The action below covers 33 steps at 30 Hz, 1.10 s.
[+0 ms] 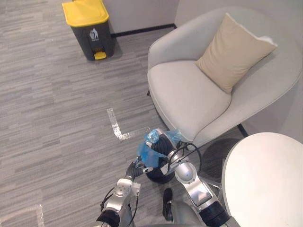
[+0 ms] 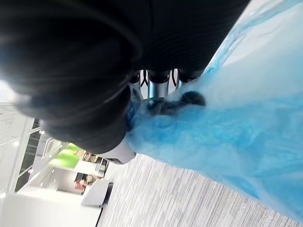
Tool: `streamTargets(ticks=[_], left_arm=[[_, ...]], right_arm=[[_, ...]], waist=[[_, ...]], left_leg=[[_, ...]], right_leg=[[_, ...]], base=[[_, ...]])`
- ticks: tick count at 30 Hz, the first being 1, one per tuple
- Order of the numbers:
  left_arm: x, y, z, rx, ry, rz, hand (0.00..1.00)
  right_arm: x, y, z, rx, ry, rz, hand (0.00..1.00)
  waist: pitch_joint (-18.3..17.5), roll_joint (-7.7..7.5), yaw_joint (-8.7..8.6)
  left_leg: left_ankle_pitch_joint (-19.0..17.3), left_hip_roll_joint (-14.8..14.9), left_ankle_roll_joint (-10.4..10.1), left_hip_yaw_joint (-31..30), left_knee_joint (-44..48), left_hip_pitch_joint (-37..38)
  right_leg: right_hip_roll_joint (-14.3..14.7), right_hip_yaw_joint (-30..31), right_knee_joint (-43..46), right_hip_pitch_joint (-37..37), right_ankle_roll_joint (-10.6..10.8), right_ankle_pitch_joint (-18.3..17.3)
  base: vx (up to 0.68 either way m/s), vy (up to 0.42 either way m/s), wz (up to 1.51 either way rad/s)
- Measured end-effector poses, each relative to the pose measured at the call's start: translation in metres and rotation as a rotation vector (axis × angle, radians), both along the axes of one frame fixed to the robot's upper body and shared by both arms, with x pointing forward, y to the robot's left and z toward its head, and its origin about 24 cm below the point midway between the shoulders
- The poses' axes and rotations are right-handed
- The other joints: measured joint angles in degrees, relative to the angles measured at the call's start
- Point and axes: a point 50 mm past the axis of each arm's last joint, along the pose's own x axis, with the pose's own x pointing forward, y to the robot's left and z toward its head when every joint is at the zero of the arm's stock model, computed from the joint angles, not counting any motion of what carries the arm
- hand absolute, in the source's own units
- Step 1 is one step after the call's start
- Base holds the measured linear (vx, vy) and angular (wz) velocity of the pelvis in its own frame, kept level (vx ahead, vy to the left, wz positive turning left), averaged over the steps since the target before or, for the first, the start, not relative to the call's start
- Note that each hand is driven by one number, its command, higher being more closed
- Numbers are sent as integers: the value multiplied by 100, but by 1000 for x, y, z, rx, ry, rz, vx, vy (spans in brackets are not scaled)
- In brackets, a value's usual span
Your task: Gather rubbish on tea table into small bin, then transfer packed bag to large trash can.
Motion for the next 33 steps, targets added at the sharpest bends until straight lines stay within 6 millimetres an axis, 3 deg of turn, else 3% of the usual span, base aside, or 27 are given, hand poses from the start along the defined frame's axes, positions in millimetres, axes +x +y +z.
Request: streamTargets(ticks=[5,9,14,25,33], left_arm=[[2,-7,25,27,-143,-123,0],[11,-14,59,86,-331,-274,0],[13,-16,82,203,-477,-413,0],[11,-29,100,205,-547,-561,0],[8,-31,96,41,-463,-535,0]], right_arm=[[-2,-2,-2,16,49,80,100],[-2,2,6,18,43,187,100],[-8,11,21,17,-7,301,100],[-6,22,32,-3,-31,394,100],[7,21,45,18,-56,327,100]], waist=[[-315,46,-70],[-442,103,-83],[-608,246,-102],[-772,284,-124],[-781,298,-120]], left_leg=[[84,-72,19,12,-414,441],[130,-108,40,88,-608,663],[227,-147,44,118,-861,895],[315,-146,35,100,-1047,1117],[320,-146,29,101,-1046,1128]], right_leg=[[8,29,-530,478,44,175],[17,103,-864,725,73,346],[19,142,-1027,891,80,413],[59,198,-1099,1053,50,445],[65,219,-1098,1053,48,449]], base=[[49,27,-4],[5,27,-9],[9,12,-3],[-2,0,-1],[0,0,0]])
